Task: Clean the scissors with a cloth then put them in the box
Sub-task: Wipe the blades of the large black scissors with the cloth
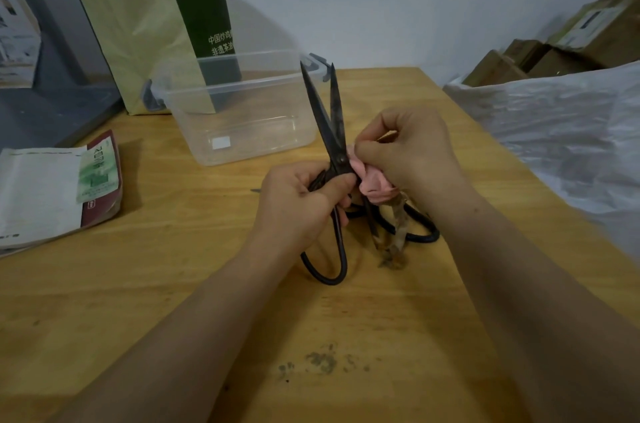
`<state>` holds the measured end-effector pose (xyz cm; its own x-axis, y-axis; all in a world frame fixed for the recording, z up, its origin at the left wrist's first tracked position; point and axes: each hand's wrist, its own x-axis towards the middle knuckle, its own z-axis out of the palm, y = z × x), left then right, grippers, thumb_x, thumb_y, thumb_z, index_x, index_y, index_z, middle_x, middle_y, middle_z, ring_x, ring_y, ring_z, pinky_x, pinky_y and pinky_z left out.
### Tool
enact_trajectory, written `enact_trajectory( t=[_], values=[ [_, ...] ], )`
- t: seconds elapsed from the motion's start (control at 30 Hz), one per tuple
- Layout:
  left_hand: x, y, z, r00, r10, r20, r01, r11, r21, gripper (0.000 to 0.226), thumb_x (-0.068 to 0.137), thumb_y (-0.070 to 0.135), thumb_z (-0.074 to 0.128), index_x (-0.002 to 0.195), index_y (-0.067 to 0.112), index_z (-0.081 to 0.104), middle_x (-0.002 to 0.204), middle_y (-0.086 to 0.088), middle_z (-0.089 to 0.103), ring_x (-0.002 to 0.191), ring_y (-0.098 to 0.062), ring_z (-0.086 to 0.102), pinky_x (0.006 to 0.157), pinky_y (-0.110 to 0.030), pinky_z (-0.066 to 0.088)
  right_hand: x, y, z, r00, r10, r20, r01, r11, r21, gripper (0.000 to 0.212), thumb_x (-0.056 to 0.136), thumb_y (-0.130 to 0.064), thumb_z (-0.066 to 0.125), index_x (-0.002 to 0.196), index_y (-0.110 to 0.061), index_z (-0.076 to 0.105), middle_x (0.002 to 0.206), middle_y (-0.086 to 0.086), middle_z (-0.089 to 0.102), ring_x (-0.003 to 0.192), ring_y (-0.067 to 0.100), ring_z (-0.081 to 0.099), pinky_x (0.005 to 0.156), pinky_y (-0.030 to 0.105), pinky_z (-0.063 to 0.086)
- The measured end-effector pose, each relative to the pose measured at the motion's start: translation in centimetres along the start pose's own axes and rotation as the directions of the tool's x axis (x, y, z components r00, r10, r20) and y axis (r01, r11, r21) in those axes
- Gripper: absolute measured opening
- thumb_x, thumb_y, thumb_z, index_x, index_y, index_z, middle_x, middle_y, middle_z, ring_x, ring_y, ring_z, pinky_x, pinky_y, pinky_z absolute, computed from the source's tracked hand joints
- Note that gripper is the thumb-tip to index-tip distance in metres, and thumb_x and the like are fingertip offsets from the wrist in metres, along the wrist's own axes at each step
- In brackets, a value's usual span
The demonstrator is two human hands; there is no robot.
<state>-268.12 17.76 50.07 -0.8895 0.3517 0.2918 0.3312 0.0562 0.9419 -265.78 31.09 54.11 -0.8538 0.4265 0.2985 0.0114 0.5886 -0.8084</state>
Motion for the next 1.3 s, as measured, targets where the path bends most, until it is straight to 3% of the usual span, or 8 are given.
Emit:
enact_trajectory(
  t=[0.13, 0.23, 0.43, 0.57, 0.67, 0.87, 1.1, 1.3],
  values=[
    [0.3, -0.2, -0.3, 1.000, -0.003, -0.006, 0.003, 1.000, -0.024, 0.014, 0.086, 0.005, 0.064, 0.074, -0.002, 0.064, 0.051, -0.001, 0.058, 0.039, -0.014, 0.054, 0.037, -0.013, 0.033, -0.3, -0.1, -0.9, 0.982, -0.101, -0.158, 0.122, 0.984, 0.131, 0.017, 0.076, -0.010, 0.075, 0.068, -0.021, 0.066, 0.073, -0.009, 0.066, 0.072, 0.007, 0.064, 0.065, 0.021, 0.052],
    [0.3, -0.3, -0.4, 1.000, 0.010, -0.006, -0.010, 1.000, -0.025, 0.015, 0.086, 0.005, 0.064, 0.077, -0.007, 0.064, 0.053, -0.002, 0.059, 0.041, -0.016, 0.055, 0.038, -0.014, 0.035, -0.8, -0.5, -0.9, 0.994, -0.107, 0.024, 0.090, 0.921, 0.378, 0.012, 0.072, -0.008, 0.079, 0.070, -0.015, 0.070, 0.074, -0.003, 0.070, 0.072, 0.009, 0.068, 0.064, 0.020, 0.055],
    [0.3, -0.2, -0.3, 1.000, 0.006, 0.002, -0.006, 0.999, -0.039, 0.013, 0.086, 0.005, 0.064, 0.073, 0.001, 0.066, 0.050, 0.003, 0.058, 0.041, -0.013, 0.054, 0.040, -0.018, 0.037, 0.2, 0.9, -0.8, 0.997, -0.043, -0.069, 0.046, 0.998, 0.039, 0.023, 0.078, -0.010, 0.075, 0.065, -0.026, 0.064, 0.072, -0.008, 0.065, 0.065, 0.002, 0.060, 0.061, 0.019, 0.050],
    [0.4, 0.1, -0.7, 0.999, -0.006, 0.032, 0.008, 0.996, -0.086, 0.015, 0.086, 0.002, 0.062, 0.071, 0.005, 0.064, 0.051, 0.003, 0.059, 0.043, -0.012, 0.056, 0.048, -0.020, 0.047, -0.5, 0.2, -1.1, 0.993, -0.091, -0.072, 0.111, 0.919, 0.377, 0.014, 0.078, -0.008, 0.075, 0.073, -0.020, 0.068, 0.076, -0.007, 0.068, 0.067, 0.001, 0.066, 0.059, 0.014, 0.051],
    [0.3, 0.2, -0.9, 0.999, 0.002, 0.048, 0.002, 0.997, -0.081, 0.018, 0.085, 0.002, 0.062, 0.069, 0.008, 0.065, 0.052, 0.003, 0.061, 0.045, -0.010, 0.058, 0.052, -0.019, 0.049, -0.7, 0.3, -0.3, 0.988, -0.108, 0.111, 0.068, 0.948, 0.311, 0.011, 0.079, -0.008, 0.073, 0.077, -0.019, 0.070, 0.079, -0.003, 0.069, 0.070, 0.004, 0.066, 0.062, 0.020, 0.054],
    [0.3, 0.6, -1.1, 0.990, -0.121, 0.068, 0.133, 0.970, -0.205, 0.008, 0.084, 0.006, 0.064, 0.083, 0.010, 0.071, 0.064, 0.002, 0.066, 0.061, -0.009, 0.061, 0.066, -0.025, 0.055, 0.3, 1.5, -1.3, 0.982, -0.051, -0.183, 0.079, 0.986, 0.147, 0.023, 0.082, -0.010, 0.071, 0.071, -0.028, 0.064, 0.075, -0.014, 0.063, 0.073, 0.000, 0.061, 0.064, 0.014, 0.051],
    [0.6, 1.1, -1.6, 0.963, -0.235, 0.134, 0.270, 0.851, -0.450, 0.025, 0.088, 0.008, 0.057, 0.109, -0.002, 0.066, 0.100, -0.016, 0.071, 0.090, -0.020, 0.069, 0.075, -0.027, 0.057, -0.1, 1.0, -1.4, 0.979, 0.083, 0.188, -0.161, 0.877, 0.453, 0.008, 0.076, -0.002, 0.073, 0.079, -0.009, 0.072, 0.075, 0.008, 0.071, 0.062, 0.010, 0.068, 0.053, 0.020, 0.053],
    [0.6, 1.3, -2.0, 0.932, -0.280, 0.230, 0.362, 0.761, -0.539, 0.032, 0.077, 0.011, 0.060, 0.106, -0.003, 0.065, 0.093, -0.016, 0.071, 0.089, -0.022, 0.071, 0.070, -0.025, 0.057, 0.3, 1.2, -1.6, 0.985, 0.059, -0.160, 0.008, 0.922, 0.386, 0.021, 0.081, -0.005, 0.071, 0.076, -0.025, 0.069, 0.080, -0.005, 0.070, 0.072, 0.000, 0.067, 0.065, 0.016, 0.055]
  ],
)
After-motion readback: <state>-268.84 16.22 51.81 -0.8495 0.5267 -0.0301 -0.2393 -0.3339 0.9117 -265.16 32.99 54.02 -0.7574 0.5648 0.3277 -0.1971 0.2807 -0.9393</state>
